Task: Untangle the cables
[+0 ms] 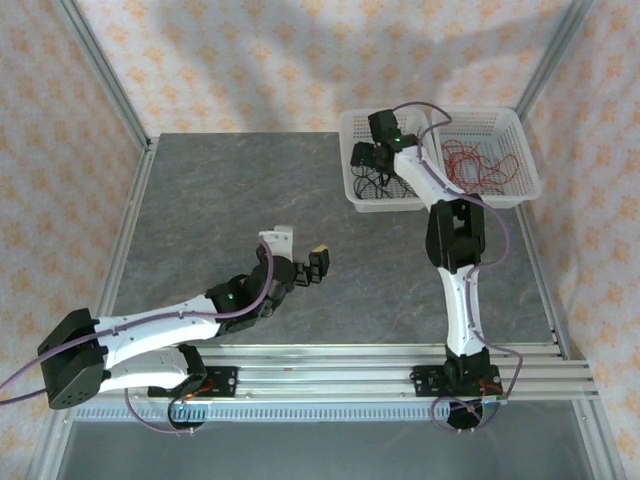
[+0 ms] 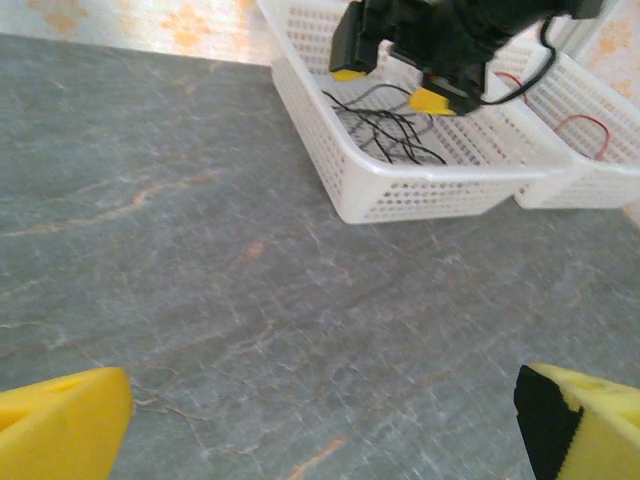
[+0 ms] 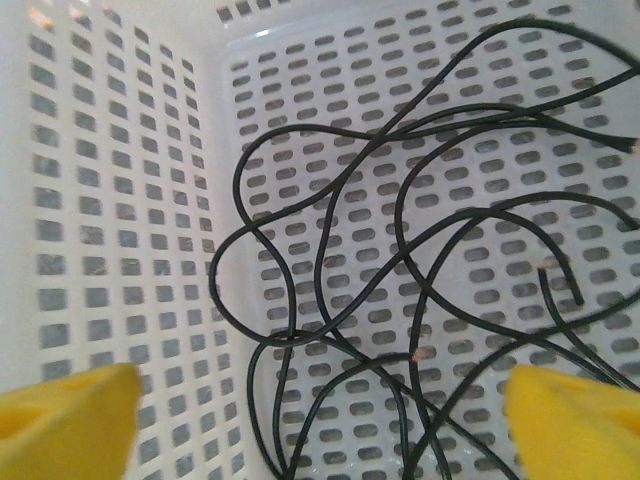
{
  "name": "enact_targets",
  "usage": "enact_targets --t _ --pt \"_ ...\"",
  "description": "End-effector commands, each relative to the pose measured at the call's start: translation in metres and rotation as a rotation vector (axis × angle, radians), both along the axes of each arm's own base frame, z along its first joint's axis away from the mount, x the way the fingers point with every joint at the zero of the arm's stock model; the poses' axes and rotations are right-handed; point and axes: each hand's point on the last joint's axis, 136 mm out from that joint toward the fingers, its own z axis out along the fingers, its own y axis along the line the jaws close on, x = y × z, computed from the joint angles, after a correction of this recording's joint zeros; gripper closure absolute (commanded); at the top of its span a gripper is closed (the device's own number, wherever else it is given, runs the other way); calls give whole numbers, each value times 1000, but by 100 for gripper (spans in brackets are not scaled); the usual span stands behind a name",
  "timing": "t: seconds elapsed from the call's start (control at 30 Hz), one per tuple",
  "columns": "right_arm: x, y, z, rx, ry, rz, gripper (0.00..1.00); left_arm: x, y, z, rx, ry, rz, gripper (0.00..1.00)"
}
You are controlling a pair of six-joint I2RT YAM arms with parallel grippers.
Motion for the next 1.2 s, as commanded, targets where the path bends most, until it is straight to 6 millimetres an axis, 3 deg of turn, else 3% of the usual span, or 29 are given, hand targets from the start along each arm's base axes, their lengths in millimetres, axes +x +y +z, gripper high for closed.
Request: enact_targets --t 0.0,0.23,0.47,0.67,0.87,0.97,1.07,1.17 --pt "-11 -13 71 -24 -117 -13 0 7 21 23 39 -59 96 1" --pt "-22 -34 116 -109 -197 -40 0 23 50 29 28 -62 177 1" --pt "-24 -47 192 -116 -308 -35 0 33 69 39 12 -76 241 1" --pt "-46 -69 242 -57 -413 -47 0 33 94 41 26 -103 317 1" --pt "-89 -85 266 -70 -537 -63 0 15 135 51 14 -252 439 1" --pt "-121 -97 273 -69 -654 -84 0 -2 164 55 -17 -376 520 12" --pt "-161 -115 266 -78 -787 -125 0 -23 206 52 -56 -477 666 23" --pt "-200 -134 246 -91 -911 -184 0 -33 236 39 9 -501 764 24"
